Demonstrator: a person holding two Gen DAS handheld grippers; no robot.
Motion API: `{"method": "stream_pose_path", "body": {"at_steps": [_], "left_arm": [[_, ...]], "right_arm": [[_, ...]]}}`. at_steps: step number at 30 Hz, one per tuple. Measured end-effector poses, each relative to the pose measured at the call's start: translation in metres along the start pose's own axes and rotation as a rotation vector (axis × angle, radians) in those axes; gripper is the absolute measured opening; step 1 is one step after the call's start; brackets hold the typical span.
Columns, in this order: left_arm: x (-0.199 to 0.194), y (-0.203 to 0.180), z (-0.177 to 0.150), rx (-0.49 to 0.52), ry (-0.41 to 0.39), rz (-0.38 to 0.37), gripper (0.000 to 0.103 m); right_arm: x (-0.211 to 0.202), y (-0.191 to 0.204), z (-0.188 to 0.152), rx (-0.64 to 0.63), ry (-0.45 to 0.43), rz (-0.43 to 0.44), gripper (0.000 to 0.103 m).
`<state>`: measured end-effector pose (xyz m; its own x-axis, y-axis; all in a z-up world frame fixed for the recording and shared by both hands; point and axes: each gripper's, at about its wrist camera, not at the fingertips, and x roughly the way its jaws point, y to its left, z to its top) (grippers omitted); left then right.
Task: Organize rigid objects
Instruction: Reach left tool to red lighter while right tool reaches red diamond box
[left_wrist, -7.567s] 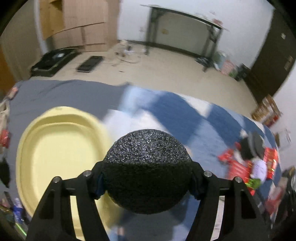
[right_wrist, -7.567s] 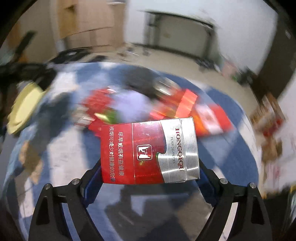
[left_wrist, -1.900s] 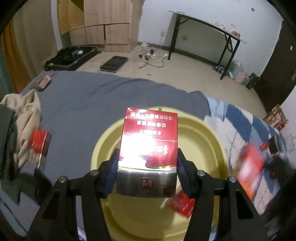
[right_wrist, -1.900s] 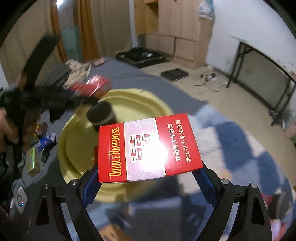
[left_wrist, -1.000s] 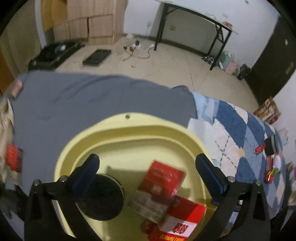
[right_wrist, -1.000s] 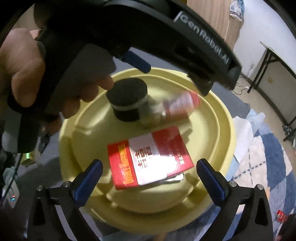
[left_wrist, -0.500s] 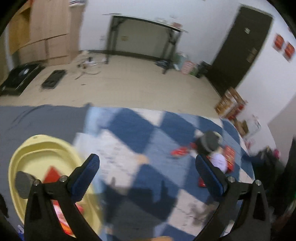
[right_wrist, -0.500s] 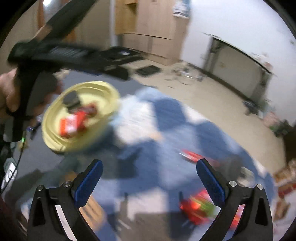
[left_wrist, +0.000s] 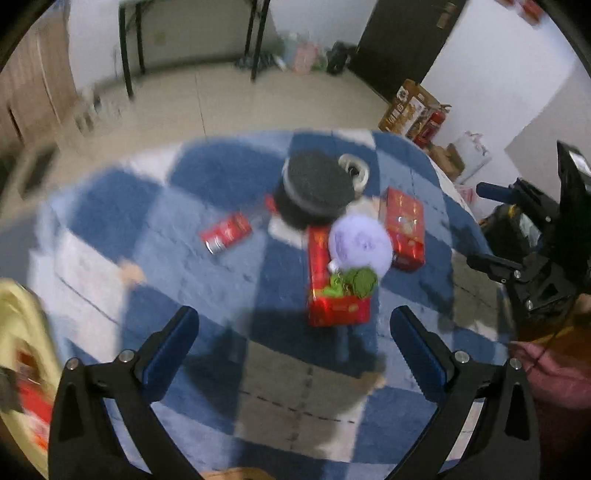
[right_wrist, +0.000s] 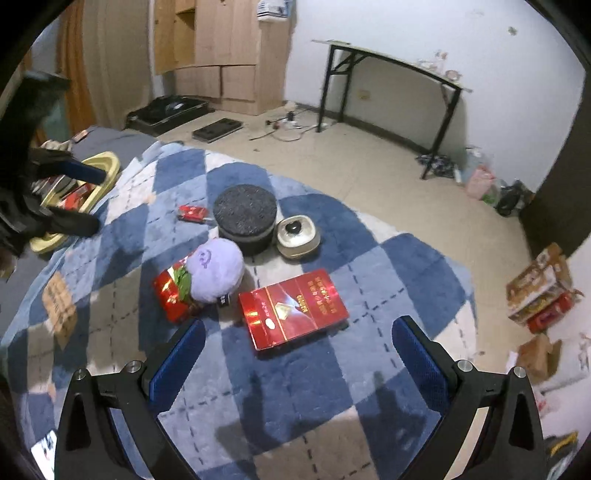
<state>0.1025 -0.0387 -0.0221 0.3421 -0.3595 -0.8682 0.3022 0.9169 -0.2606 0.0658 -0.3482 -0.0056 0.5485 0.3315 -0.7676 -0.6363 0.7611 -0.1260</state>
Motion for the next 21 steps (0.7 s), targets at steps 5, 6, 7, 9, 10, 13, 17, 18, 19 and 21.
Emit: {"method": "stream_pose_path", "body": {"at_steps": [5,6,7,9,10,13,17,18,19,21], "left_arm": [[0.031,0.017,-0.005,0.108,0.016,0.117,0.103],[0.036,0.014,-0.002,0.177,0.021,0.145,0.103],[0.040,0.011,0.003,0.242,0.026,0.153,0.103],[0.045,0.007,0.015,0.356,0.063,0.080,0.103],[0.044,0.006,0.021,0.407,0.050,0.086,0.103],[0.048,0.005,0.037,0.543,-0.009,0.153,0.102],[0.065,0.012,0.054,0.557,-0.022,0.137,0.102],[0.068,0.014,0.057,0.552,-0.021,0.127,0.102],[0.071,0.015,0.059,0.548,-0.021,0.114,0.102],[0.076,0.021,0.059,0.538,-0.016,0.101,0.102]], "right_arm": [[0.029,-0.023,0.003,-0.024,0.057,0.058,0.103],[0.037,-0.023,0.003,-0.036,0.069,0.060,0.103],[0.044,-0.022,0.004,-0.050,0.076,0.057,0.103],[0.054,-0.023,0.004,-0.081,0.081,0.043,0.103],[0.062,-0.023,0.004,-0.086,0.088,0.045,0.103],[0.078,-0.025,0.003,-0.107,0.107,0.063,0.103],[0.094,-0.023,0.004,-0.117,0.103,0.071,0.103],[0.099,-0.023,0.005,-0.122,0.103,0.068,0.103],[0.101,-0.022,0.004,-0.122,0.102,0.067,0.103],[0.108,-0.023,0.003,-0.118,0.101,0.069,0.103]]}}
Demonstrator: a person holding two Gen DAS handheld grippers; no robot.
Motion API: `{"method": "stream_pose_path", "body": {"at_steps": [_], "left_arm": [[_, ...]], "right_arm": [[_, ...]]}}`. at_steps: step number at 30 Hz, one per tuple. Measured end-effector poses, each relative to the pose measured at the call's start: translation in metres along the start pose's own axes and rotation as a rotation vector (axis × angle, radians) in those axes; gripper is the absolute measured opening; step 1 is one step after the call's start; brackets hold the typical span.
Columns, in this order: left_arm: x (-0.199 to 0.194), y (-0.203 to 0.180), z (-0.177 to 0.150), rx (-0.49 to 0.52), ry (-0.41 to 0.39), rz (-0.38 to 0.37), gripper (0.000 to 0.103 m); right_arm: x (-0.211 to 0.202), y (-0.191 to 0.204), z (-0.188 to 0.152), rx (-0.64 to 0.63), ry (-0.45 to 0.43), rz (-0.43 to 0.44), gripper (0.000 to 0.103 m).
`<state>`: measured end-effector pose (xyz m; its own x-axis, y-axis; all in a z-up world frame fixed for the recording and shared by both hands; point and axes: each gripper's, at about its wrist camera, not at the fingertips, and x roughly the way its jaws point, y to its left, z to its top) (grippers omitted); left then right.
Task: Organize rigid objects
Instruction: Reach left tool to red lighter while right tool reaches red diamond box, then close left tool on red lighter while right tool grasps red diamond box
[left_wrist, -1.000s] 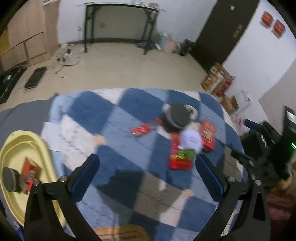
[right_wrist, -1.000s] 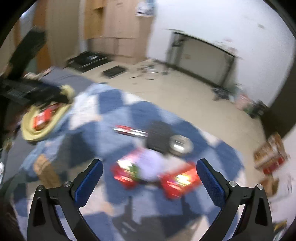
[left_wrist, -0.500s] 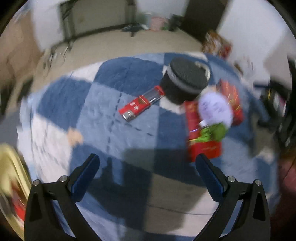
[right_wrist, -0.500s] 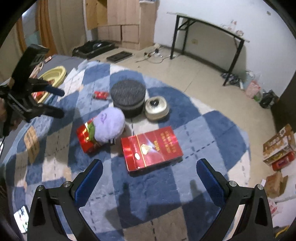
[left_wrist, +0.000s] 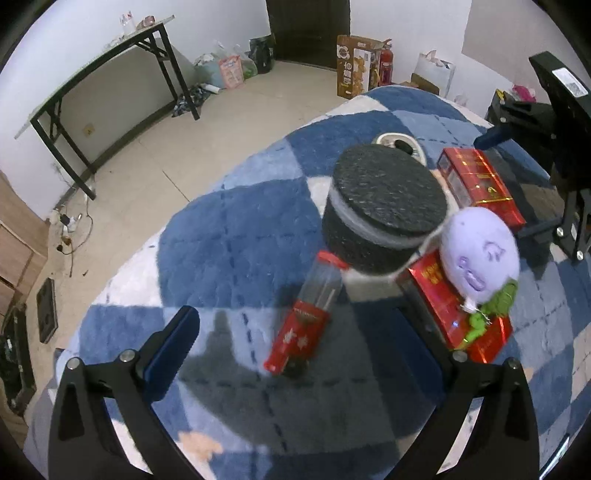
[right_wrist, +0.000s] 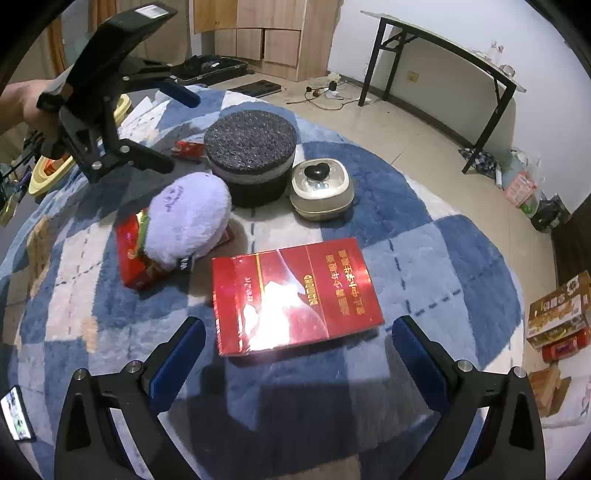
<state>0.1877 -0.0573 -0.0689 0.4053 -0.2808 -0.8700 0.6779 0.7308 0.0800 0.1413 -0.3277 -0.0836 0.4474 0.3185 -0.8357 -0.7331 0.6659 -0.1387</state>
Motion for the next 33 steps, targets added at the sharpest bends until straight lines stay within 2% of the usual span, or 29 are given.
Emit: {"method": "stream_pose_path", "body": {"at_steps": [4,7,8,9,10,12,14,16,21,24,29,33], "left_arm": [[0.013,0.004,-0.005,-0.025,0.007,-0.062,0.095],[0.021,-0.003,-0.005,-0.035,0.013,-0.066,0.091],[0.020,-0.006,-0.006,-0.045,0.003,-0.073,0.086],[0.019,-0.008,-0.007,-0.055,0.000,-0.085,0.076],[0.018,-0.011,-0.009,-0.065,-0.008,-0.087,0.071],[0.013,-0.015,-0.012,-0.079,-0.027,-0.095,0.041],[0.010,-0.022,-0.014,-0.084,-0.026,-0.100,0.024],[0.008,-0.030,-0.014,-0.061,-0.025,-0.069,0.024],[0.012,-0.030,-0.013,-0.170,-0.024,-0.047,0.024],[0.000,-0.030,-0.017,-0.190,-0.048,-0.008,0.024],[-0.055,-0.021,-0.030,-0.229,-0.142,-0.007,0.024],[-0.122,0.007,-0.057,-0.327,-0.229,0.024,0.024]], "right_arm": [[0.011,-0.002,0.001,-0.002,0.003,0.009,0.103],[0.016,-0.003,0.003,-0.006,-0.003,0.010,0.103],[0.019,-0.002,0.003,-0.008,-0.004,0.009,0.102],[0.021,-0.002,0.003,-0.006,-0.005,0.008,0.102],[0.022,-0.001,0.005,-0.003,-0.005,0.007,0.102],[0.026,0.001,0.005,0.008,-0.003,0.012,0.099],[0.027,0.005,0.004,0.009,0.000,-0.007,0.093],[0.026,0.009,0.003,0.004,0.000,-0.032,0.091],[0.017,0.016,-0.006,0.020,-0.019,-0.099,0.090],[0.003,0.017,-0.009,0.036,-0.029,-0.122,0.089],[-0.034,0.015,-0.001,0.110,-0.099,-0.120,0.090],[-0.059,0.037,0.016,0.104,-0.148,-0.103,0.090]]}}
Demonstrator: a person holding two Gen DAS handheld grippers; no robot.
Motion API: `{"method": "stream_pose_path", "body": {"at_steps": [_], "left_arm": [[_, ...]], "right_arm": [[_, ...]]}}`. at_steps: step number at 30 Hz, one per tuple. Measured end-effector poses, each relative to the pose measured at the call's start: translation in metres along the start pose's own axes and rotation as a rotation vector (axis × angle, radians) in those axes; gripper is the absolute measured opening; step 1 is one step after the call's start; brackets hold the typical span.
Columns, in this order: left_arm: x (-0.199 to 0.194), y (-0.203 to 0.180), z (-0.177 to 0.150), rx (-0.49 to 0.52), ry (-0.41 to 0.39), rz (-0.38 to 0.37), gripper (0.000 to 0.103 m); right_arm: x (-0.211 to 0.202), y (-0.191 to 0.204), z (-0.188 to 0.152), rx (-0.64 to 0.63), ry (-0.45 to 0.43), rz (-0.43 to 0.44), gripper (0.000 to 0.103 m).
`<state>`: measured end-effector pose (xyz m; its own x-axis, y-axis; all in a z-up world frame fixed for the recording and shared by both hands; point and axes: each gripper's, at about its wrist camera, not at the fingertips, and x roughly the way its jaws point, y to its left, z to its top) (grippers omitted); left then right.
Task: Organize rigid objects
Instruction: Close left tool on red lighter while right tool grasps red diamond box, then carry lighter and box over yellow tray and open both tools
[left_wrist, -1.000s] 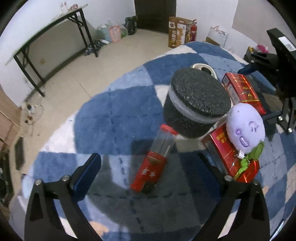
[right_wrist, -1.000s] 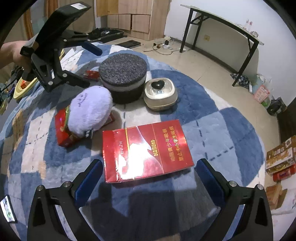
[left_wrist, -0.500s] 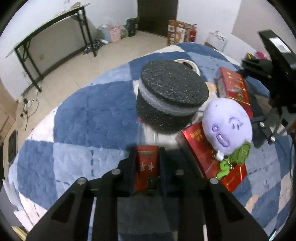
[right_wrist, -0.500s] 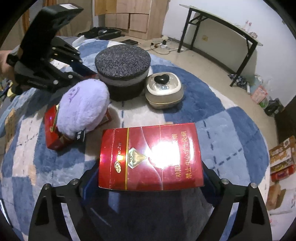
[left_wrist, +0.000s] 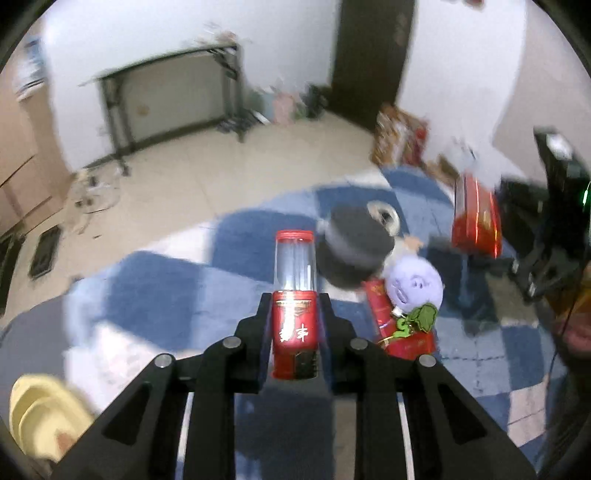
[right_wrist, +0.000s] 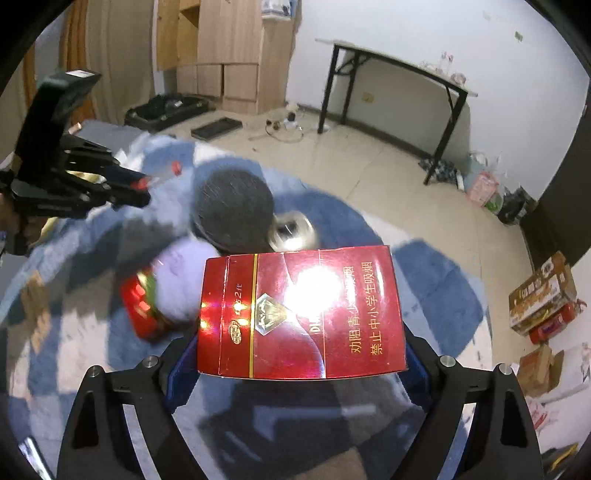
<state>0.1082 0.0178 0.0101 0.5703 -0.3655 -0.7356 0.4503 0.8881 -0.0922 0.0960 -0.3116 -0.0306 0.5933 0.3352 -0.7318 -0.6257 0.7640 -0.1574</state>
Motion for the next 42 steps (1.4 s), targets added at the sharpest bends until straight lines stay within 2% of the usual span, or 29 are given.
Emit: {"method": "stream_pose_path", "body": {"at_steps": [3,4,6,10,14,17,20,24,28,29,31,34,40,41,42], "left_arm": [[-0.053,0.040,-0.010,-0.085,-0.052,0.062,0.024],[-0.072,0.057,-0.018,-0.115,-0.061,0.106,0.024],[-0.096,0.083,-0.036,-0.153,-0.070,0.175,0.024],[-0.131,0.133,-0.086,-0.257,-0.041,0.293,0.024],[-0.144,0.174,-0.136,-0.346,0.009,0.370,0.024],[-0.139,0.201,-0.154,-0.393,0.049,0.382,0.024],[-0.124,0.219,-0.150,-0.388,0.080,0.384,0.024],[-0.092,0.240,-0.133,-0.419,0.158,0.320,0.024],[-0.059,0.265,-0.135,-0.540,0.290,0.262,0.024],[-0.055,0.267,-0.138,-0.550,0.307,0.271,0.024],[-0.051,0.269,-0.140,-0.551,0.313,0.285,0.024],[-0.046,0.273,-0.145,-0.586,0.314,0.260,0.024],[-0.041,0.270,-0.142,-0.572,0.320,0.296,0.025],[-0.044,0.269,-0.142,-0.583,0.320,0.301,0.026],[-0.046,0.268,-0.142,-0.598,0.313,0.292,0.034]], "right_arm": [[-0.015,0.032,0.017,-0.011,-0.030,0.059,0.090],[-0.018,0.045,0.024,-0.018,-0.035,0.084,0.090],[-0.019,0.088,0.045,-0.061,-0.045,0.149,0.090],[-0.012,0.170,0.087,-0.140,-0.062,0.268,0.090],[0.007,0.240,0.118,-0.169,-0.082,0.363,0.090],[0.033,0.288,0.129,-0.198,-0.050,0.398,0.090],[0.064,0.328,0.130,-0.224,0.021,0.406,0.090],[0.096,0.347,0.137,-0.267,0.082,0.378,0.090],[0.117,0.366,0.154,-0.287,0.110,0.367,0.090],[0.118,0.368,0.155,-0.300,0.106,0.362,0.090],[0.117,0.374,0.157,-0.320,0.104,0.357,0.090],[0.128,0.388,0.158,-0.334,0.123,0.366,0.090],[0.138,0.393,0.162,-0.304,0.121,0.408,0.091],[0.139,0.394,0.162,-0.303,0.120,0.411,0.091],[0.138,0.394,0.162,-0.303,0.117,0.418,0.092]]}}
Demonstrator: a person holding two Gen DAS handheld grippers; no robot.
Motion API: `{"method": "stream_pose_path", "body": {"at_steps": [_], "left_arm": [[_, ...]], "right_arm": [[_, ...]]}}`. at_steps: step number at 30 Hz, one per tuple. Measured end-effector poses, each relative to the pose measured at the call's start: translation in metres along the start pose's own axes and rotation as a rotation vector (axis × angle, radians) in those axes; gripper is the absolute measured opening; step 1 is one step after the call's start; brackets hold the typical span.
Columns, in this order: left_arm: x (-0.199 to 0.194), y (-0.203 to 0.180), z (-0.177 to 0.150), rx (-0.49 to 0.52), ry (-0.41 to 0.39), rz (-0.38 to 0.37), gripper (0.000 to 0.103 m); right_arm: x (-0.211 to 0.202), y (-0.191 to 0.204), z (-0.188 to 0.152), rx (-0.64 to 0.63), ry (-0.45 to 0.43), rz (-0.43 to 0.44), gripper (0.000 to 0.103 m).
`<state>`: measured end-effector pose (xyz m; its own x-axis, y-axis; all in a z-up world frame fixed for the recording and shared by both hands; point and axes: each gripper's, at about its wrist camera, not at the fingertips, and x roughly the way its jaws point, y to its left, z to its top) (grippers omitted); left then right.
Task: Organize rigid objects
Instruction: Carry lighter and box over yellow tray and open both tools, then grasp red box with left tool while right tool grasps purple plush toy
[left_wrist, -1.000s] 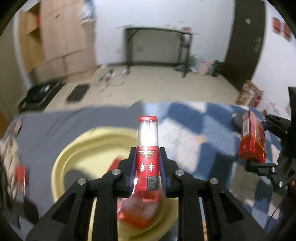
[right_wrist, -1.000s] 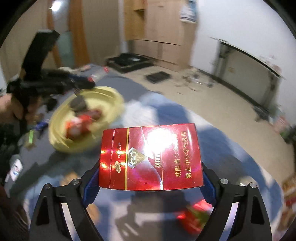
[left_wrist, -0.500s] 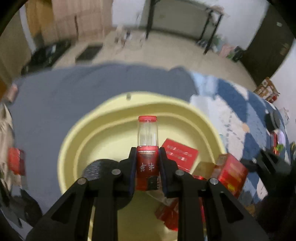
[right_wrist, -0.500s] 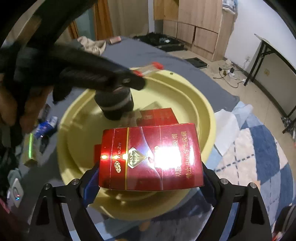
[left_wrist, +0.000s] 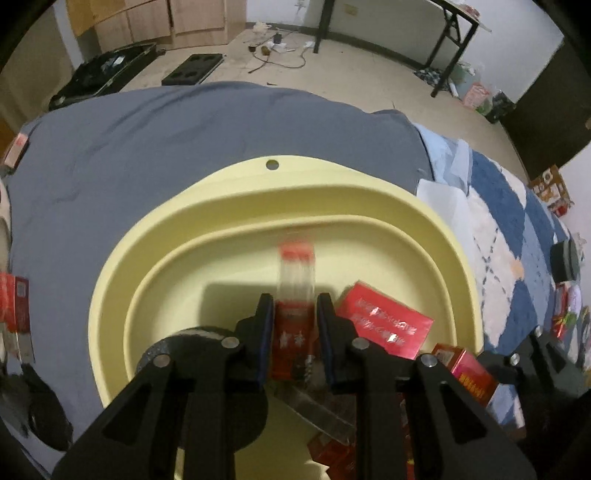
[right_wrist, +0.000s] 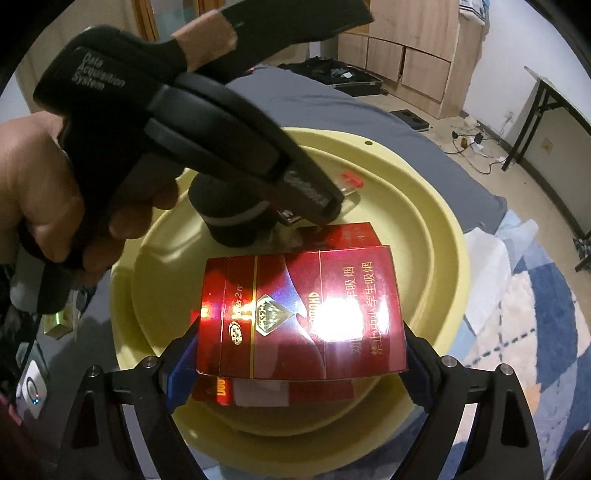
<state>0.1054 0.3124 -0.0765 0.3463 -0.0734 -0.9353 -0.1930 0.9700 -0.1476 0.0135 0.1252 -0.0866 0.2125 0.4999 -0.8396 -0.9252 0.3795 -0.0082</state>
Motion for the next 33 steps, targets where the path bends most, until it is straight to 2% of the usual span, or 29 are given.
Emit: {"method": "stream_pose_path", "body": {"at_steps": [1,3,5,9,12,16,19,21,23,26,28,30,33], "left_arm": [[-0.003,-0.001,-0.001,-0.016,-0.004,-0.019,0.042],[-0.017,-0.008,-0.001,-0.022,-0.046,-0.024,0.088],[-0.032,-0.023,0.000,-0.002,-0.107,0.004,0.103],[-0.052,-0.062,0.006,0.050,-0.140,-0.031,0.103],[-0.073,-0.107,0.003,0.084,-0.215,-0.017,0.103],[-0.097,-0.171,-0.007,0.083,-0.289,-0.026,0.103],[-0.109,-0.217,-0.022,0.094,-0.326,-0.074,0.103],[-0.113,-0.251,-0.040,0.129,-0.338,-0.116,0.103],[-0.111,-0.289,-0.061,0.213,-0.326,-0.172,0.103],[-0.100,-0.330,-0.080,0.327,-0.287,-0.201,0.103],[-0.091,-0.349,-0.089,0.354,-0.243,-0.197,0.103],[-0.080,-0.364,-0.097,0.381,-0.196,-0.210,0.103],[-0.058,-0.384,-0.112,0.444,-0.186,-0.203,0.103]], "right_arm": [[-0.001,0.000,0.000,0.001,-0.003,0.008,0.094],[-0.006,0.001,-0.002,0.010,-0.021,0.034,0.101],[-0.016,-0.002,-0.006,0.025,-0.046,0.045,0.103],[-0.053,-0.019,-0.022,0.091,-0.107,0.055,0.103],[-0.088,-0.042,-0.042,0.147,-0.136,0.025,0.103],[-0.157,-0.085,-0.083,0.218,-0.182,-0.096,0.103],[-0.216,-0.121,-0.123,0.276,-0.185,-0.217,0.103],[-0.261,-0.151,-0.161,0.316,-0.176,-0.317,0.103],[-0.289,-0.169,-0.189,0.358,-0.169,-0.378,0.103],[-0.319,-0.204,-0.241,0.440,-0.167,-0.468,0.103],[-0.326,-0.221,-0.267,0.493,-0.164,-0.519,0.103],[-0.323,-0.234,-0.286,0.574,-0.131,-0.499,0.103],[-0.318,-0.237,-0.283,0.612,-0.144,-0.467,0.103]]}}
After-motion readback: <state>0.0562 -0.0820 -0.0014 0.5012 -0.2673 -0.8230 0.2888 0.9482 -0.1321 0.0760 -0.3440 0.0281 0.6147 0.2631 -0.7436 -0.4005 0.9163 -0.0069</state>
